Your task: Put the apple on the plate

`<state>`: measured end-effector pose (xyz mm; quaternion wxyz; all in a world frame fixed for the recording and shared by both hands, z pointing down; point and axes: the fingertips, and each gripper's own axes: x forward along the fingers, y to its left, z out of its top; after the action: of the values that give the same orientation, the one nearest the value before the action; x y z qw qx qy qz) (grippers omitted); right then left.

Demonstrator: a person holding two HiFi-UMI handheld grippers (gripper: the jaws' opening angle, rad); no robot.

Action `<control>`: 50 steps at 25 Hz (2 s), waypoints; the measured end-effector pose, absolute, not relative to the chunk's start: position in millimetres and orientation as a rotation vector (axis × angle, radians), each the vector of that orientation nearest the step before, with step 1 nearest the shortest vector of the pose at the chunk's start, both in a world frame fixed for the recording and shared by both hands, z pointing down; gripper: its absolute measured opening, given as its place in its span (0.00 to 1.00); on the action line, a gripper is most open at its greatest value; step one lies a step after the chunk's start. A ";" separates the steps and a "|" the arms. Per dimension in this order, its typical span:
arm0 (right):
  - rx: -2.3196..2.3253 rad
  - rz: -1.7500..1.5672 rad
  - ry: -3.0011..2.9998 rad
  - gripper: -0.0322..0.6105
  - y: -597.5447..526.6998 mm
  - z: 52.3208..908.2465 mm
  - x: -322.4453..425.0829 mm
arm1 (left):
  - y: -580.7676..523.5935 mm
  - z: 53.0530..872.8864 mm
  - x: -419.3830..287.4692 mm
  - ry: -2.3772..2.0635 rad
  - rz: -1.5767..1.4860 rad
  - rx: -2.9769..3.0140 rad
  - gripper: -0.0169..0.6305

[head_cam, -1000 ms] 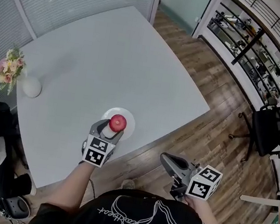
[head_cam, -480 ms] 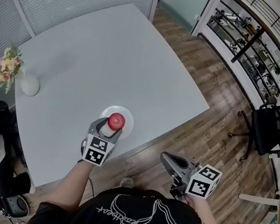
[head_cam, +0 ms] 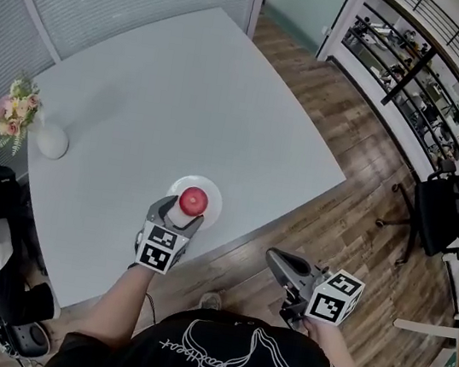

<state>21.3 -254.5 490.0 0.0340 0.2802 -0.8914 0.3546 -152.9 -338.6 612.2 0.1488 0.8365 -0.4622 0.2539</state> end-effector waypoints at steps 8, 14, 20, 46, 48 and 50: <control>0.827 1.055 -2.745 0.06 -250.8 486.3 12.7 | -319.4 567.7 -154.5 -1.294 0.532 2.420 0.51; 0.758 1.003 -2.799 0.06 -251.5 473.1 -8.8 | -287.0 520.3 -157.5 -1.207 0.327 2.429 0.51; 0.619 0.977 -2.882 0.06 -240.3 452.1 -41.8 | -248.7 476.8 -142.6 -0.979 0.153 2.456 0.49; 0.469 0.818 -2.949 0.06 -207.3 433.5 -53.6 | -206.5 420.9 -110.5 -0.910 0.061 2.573 0.05; 0.476 0.827 -2.949 0.06 -208.9 436.1 -53.3 | -207.4 423.0 -110.6 -0.910 0.065 2.567 0.05; 0.487 0.845 -2.945 0.06 -210.0 439.3 -51.9 | -208.3 425.7 -109.9 -0.914 0.077 2.565 0.05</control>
<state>-51.9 -210.0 439.3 0.0195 0.1570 -0.9491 0.2722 -109.9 -208.3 425.7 0.2071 0.9211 -0.3284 0.0276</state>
